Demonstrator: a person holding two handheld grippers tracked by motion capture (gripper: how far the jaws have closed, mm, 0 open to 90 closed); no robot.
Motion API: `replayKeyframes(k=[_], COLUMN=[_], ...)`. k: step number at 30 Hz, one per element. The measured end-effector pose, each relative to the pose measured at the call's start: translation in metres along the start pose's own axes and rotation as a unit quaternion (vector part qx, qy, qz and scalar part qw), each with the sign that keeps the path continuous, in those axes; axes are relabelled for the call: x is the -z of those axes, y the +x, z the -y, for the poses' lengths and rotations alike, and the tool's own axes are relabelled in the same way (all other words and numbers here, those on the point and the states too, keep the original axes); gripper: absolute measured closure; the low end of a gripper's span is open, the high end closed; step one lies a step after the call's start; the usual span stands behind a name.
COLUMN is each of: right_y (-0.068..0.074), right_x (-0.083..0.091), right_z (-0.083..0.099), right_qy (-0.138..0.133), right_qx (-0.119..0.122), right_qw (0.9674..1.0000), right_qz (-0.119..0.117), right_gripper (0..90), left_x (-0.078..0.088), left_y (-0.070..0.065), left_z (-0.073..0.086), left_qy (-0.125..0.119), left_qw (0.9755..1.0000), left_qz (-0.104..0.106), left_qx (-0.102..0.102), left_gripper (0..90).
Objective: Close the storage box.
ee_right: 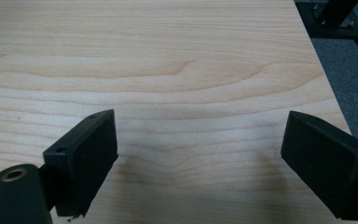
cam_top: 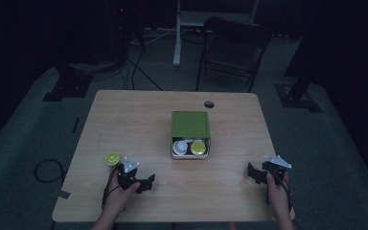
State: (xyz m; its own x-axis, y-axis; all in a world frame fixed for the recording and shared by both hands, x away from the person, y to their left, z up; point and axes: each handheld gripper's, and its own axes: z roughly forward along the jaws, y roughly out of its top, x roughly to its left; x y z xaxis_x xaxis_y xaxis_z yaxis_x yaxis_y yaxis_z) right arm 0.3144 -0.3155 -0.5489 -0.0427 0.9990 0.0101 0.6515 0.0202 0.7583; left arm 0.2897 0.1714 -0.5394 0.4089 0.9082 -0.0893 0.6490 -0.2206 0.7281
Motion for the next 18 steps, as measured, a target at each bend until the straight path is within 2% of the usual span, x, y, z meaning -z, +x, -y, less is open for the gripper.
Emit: replayKeyframes(k=[6,13,15,18], right_y=[0.002,0.003,0.003,0.003], right_x=[-0.004,-0.005,-0.005,-0.005], right_z=[-0.001,-0.002,-0.002,-0.002], right_qy=[0.029,0.029,0.029,0.029], right_qx=[0.009,0.014,0.014,0.014], right_qw=[0.9994,0.9993,0.9993,0.9993], right_qz=[-0.015,-0.020,-0.020,-0.020], right_gripper=[10.5,10.5,10.5,10.5], left_x=[-0.003,-0.005,-0.005,-0.005], left_y=[-0.001,-0.008,-0.010,-0.012], left_z=[0.004,0.006,0.007,0.007], left_qy=[0.014,0.024,0.030,0.031], left_qw=[0.9998,0.9992,0.9983,0.9981], left_qz=[-0.013,-0.030,-0.039,-0.045], left_qx=[0.001,-0.013,-0.029,-0.026], left_gripper=[2.1,2.1,2.1,2.0])
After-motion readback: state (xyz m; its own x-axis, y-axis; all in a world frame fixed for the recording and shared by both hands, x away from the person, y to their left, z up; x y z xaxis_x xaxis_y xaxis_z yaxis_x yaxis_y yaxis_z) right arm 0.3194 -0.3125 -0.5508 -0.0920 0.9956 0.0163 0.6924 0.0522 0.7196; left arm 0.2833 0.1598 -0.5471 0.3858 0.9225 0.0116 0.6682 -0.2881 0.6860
